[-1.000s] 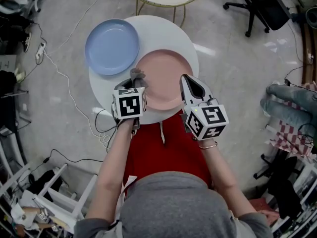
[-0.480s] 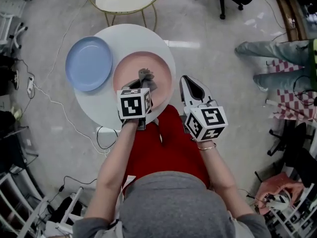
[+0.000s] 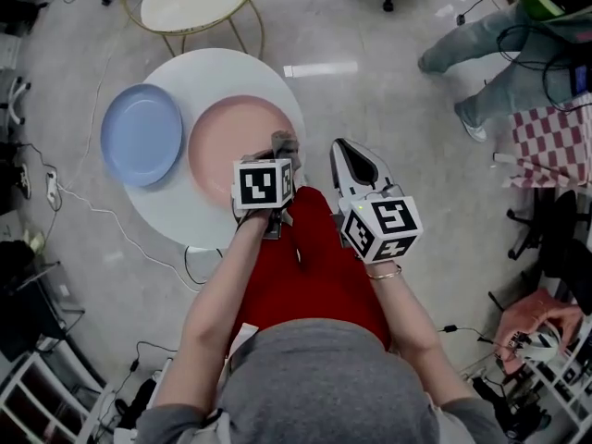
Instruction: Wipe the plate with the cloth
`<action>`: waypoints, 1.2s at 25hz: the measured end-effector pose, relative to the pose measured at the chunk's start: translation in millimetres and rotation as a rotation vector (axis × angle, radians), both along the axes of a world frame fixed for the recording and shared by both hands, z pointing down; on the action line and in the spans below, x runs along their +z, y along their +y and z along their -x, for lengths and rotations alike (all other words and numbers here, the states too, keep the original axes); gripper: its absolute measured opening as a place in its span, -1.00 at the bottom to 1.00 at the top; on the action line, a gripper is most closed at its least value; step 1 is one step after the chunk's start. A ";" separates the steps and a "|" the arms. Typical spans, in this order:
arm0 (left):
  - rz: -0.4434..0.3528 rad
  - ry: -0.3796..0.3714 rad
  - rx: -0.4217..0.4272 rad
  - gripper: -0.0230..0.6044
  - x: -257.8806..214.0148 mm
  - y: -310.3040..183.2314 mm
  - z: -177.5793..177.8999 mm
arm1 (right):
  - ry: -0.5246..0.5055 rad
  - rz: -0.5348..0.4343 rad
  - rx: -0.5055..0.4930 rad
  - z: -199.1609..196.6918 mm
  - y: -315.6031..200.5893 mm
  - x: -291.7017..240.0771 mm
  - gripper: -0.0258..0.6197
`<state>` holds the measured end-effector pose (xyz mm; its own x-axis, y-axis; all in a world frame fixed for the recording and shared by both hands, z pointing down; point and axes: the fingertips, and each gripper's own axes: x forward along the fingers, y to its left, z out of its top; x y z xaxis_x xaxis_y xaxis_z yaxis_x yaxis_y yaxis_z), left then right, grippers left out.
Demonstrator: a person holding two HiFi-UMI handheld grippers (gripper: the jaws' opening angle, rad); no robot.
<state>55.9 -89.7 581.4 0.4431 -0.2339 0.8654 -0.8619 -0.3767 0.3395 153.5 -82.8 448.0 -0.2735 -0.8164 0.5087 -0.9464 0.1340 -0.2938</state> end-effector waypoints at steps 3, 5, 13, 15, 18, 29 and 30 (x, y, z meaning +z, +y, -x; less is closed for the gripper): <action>0.021 -0.009 0.010 -0.82 2.1 14.4 8.8 | -0.007 0.001 -0.021 6.8 -0.4 -0.2 -0.83; 0.033 -0.024 0.011 -0.82 3.7 22.1 20.2 | -0.014 -0.002 -0.046 16.6 -2.4 -1.2 -0.83; 0.044 -0.074 -0.019 -0.82 4.6 41.2 65.5 | -0.031 0.001 -0.158 61.4 -3.5 0.5 -0.83; 0.037 -0.089 -0.040 -0.81 4.1 42.6 78.5 | -0.034 -0.001 -0.184 72.7 -5.3 0.0 -0.83; 0.035 -0.093 -0.080 -0.82 3.4 43.4 97.7 | -0.035 -0.001 -0.215 88.2 -8.5 0.5 -0.83; -0.021 -0.144 -0.167 -0.81 3.7 38.0 152.7 | -0.027 0.004 -0.261 118.1 -12.2 3.0 -0.83; -0.025 -0.146 -0.170 -0.81 3.4 36.4 156.7 | -0.026 0.004 -0.263 120.9 -12.7 2.6 -0.83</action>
